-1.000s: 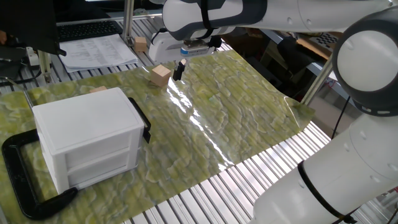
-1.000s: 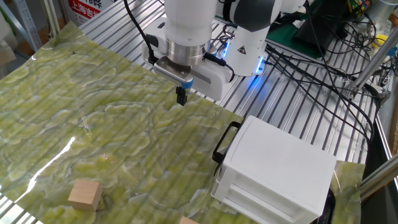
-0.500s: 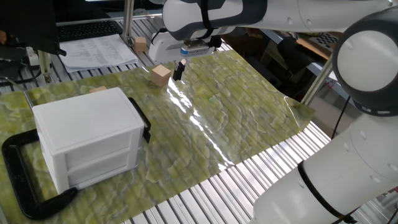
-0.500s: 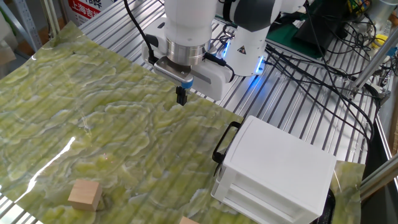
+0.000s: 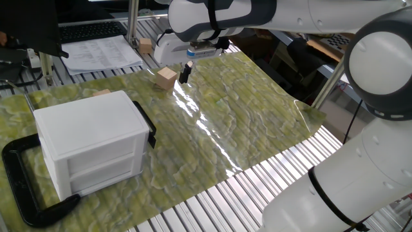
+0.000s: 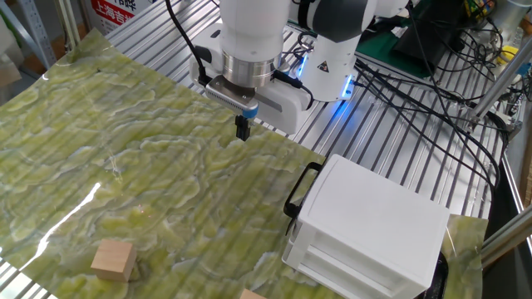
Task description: Grasp the handle and open the drawer
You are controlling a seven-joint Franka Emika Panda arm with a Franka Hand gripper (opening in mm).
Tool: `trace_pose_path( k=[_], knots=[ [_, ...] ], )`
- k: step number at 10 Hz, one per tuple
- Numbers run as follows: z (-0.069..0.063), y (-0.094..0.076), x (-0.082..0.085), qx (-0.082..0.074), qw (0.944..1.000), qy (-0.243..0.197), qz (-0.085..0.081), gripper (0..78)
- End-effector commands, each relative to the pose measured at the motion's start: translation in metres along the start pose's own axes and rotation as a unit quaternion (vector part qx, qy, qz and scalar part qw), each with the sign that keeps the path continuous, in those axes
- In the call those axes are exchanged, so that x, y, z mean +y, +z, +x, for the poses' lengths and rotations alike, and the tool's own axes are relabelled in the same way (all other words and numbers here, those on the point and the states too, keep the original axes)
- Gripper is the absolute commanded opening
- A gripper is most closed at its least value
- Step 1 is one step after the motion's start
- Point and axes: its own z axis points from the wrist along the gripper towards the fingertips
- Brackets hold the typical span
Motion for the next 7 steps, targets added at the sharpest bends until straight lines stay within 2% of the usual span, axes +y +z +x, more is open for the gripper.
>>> trace_pose_path(
  k=[1,2,3,7],
  knots=[
    [0.0000,0.0000,0.0000,0.009,0.9982,-0.057,-0.018,0.0],
    [-0.0002,-0.0002,-0.0001,0.011,0.9980,-0.061,0.007,0.0],
    [-0.0003,-0.0002,-0.0001,0.011,0.9980,-0.062,0.011,0.0],
    [-0.0009,0.0024,-0.0001,0.015,0.9982,-0.057,0.004,0.0]
  ],
)
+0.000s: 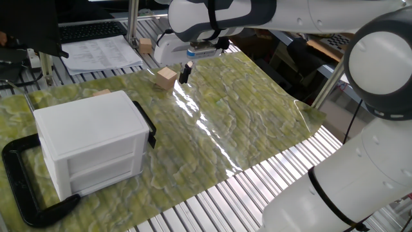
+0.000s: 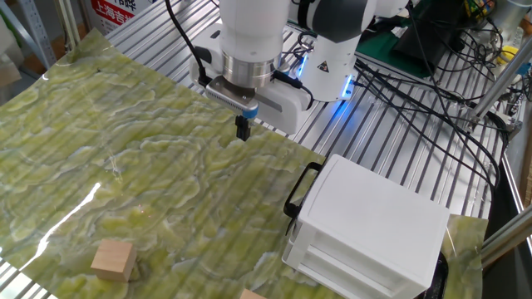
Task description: Grasp the handle and open the drawer
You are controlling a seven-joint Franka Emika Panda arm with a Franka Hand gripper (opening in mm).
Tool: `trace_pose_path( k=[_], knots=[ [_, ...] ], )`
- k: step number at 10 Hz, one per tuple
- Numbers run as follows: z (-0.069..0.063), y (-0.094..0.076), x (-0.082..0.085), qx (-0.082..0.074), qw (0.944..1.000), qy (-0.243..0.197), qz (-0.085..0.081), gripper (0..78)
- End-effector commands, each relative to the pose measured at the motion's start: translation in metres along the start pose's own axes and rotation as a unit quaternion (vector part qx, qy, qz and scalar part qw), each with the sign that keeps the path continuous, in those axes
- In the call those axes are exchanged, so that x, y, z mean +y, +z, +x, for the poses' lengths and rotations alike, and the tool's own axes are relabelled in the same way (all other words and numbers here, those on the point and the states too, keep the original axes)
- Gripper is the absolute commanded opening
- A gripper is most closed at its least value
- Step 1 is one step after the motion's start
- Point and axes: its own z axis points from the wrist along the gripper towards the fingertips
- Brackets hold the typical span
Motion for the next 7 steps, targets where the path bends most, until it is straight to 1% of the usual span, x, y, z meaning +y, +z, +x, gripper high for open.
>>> trace_pose_path(
  k=[1,2,3,5,7],
  knots=[
    [-0.002,0.003,0.000,0.009,0.9987,-0.050,0.003,0.0],
    [-0.002,0.004,0.000,0.008,0.9988,-0.049,0.003,0.0],
    [-0.004,0.009,-0.002,0.002,0.9987,-0.050,0.003,0.0],
    [-0.005,0.015,-0.004,-0.004,0.9986,-0.053,0.005,0.0],
    [-0.006,0.020,-0.007,-0.004,0.9987,-0.051,0.006,0.0]
  ],
)
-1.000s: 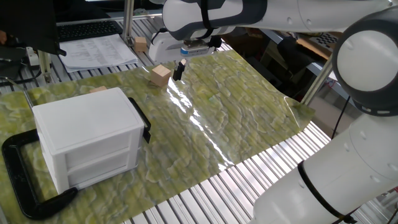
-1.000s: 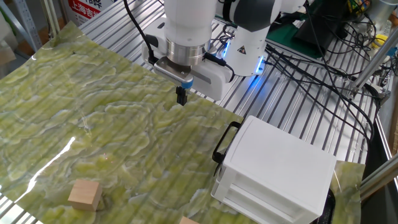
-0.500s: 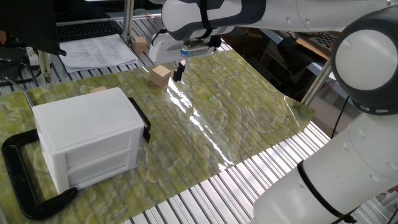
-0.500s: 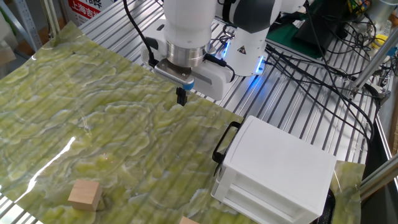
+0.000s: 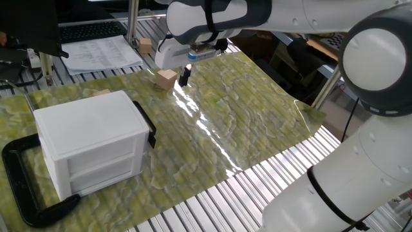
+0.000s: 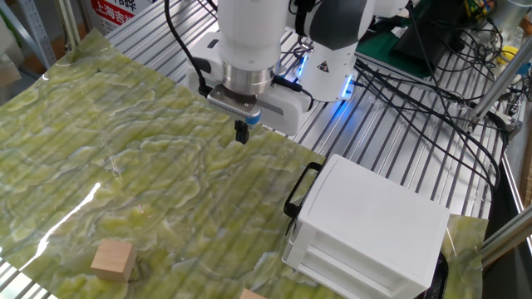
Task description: Grasp the handle and open the drawer
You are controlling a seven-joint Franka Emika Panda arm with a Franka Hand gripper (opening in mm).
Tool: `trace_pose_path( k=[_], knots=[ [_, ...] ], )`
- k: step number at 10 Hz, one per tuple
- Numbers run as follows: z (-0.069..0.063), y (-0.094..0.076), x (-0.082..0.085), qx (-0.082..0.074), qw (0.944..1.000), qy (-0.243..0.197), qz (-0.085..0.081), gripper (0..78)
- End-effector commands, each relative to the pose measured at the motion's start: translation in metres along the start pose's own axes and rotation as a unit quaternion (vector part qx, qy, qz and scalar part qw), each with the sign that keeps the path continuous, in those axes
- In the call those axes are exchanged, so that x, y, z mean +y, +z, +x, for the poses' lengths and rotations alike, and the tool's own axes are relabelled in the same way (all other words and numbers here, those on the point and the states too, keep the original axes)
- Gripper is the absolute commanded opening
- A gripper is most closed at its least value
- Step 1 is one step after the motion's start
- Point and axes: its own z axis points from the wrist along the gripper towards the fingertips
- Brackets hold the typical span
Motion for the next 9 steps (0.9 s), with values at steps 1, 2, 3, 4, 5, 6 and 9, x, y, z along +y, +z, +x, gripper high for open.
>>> trace_pose_path(
  k=[1,2,3,4,5,6,9],
  knots=[
    [-0.004,0.008,-0.006,-0.010,0.9999,0.002,-0.002,0.0],
    [-0.003,0.009,-0.006,-0.008,0.9998,0.002,-0.016,0.0],
    [-0.003,0.009,-0.005,-0.007,0.9998,-0.003,-0.020,0.0],
    [-0.003,0.008,-0.004,-0.008,0.9998,-0.002,-0.020,0.0],
    [-0.003,0.006,-0.001,-0.009,0.9998,-0.002,-0.018,0.0],
    [-0.003,0.005,0.001,-0.008,0.9998,-0.002,-0.017,0.0],
    [-0.001,0.000,0.027,-0.003,0.9998,-0.011,-0.018,0.0]
  ],
)
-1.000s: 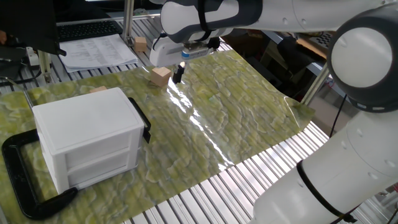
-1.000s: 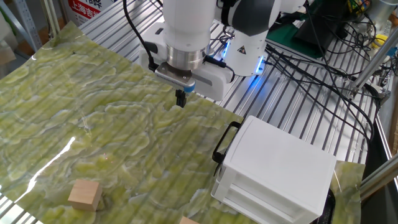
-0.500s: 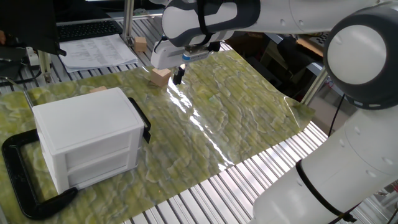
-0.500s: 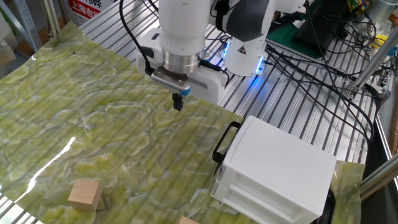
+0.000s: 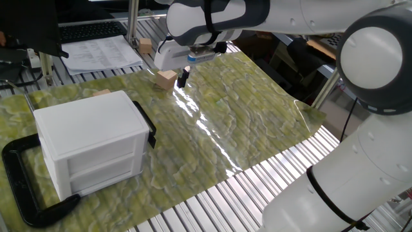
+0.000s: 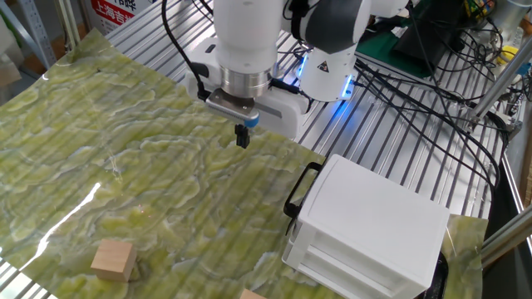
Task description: Grasp the handle and open the drawer
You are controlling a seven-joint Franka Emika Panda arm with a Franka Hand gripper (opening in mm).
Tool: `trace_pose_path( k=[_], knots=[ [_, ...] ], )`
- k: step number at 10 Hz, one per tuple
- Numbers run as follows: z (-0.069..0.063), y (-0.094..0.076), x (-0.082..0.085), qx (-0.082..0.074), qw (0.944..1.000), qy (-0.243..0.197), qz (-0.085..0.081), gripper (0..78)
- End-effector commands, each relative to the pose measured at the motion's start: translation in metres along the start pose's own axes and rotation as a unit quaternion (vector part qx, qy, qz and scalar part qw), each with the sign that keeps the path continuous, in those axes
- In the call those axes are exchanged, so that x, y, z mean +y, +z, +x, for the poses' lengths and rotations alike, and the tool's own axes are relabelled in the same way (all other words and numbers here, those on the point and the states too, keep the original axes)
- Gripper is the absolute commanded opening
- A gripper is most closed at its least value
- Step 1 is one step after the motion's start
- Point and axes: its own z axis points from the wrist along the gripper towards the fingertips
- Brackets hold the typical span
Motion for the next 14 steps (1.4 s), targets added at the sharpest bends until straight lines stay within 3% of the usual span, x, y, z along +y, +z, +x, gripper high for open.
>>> trace_pose_path(
  k=[1,3,5,6,9,14],
  knots=[
    [-0.003,0.000,0.023,-0.001,0.9998,-0.020,-0.001,0.0],
    [-0.014,0.004,0.026,-0.001,0.9996,-0.028,0.002,0.0],
    [-0.032,0.009,0.033,-0.004,0.9997,-0.022,0.004,0.0],
    [-0.036,0.005,0.031,-0.001,0.9994,-0.035,0.003,0.0],
    [-0.034,0.006,0.033,0.005,0.9992,-0.036,0.018,0.0],
    [-0.034,0.006,0.033,0.005,0.9997,-0.019,0.018,0.0]
  ],
)
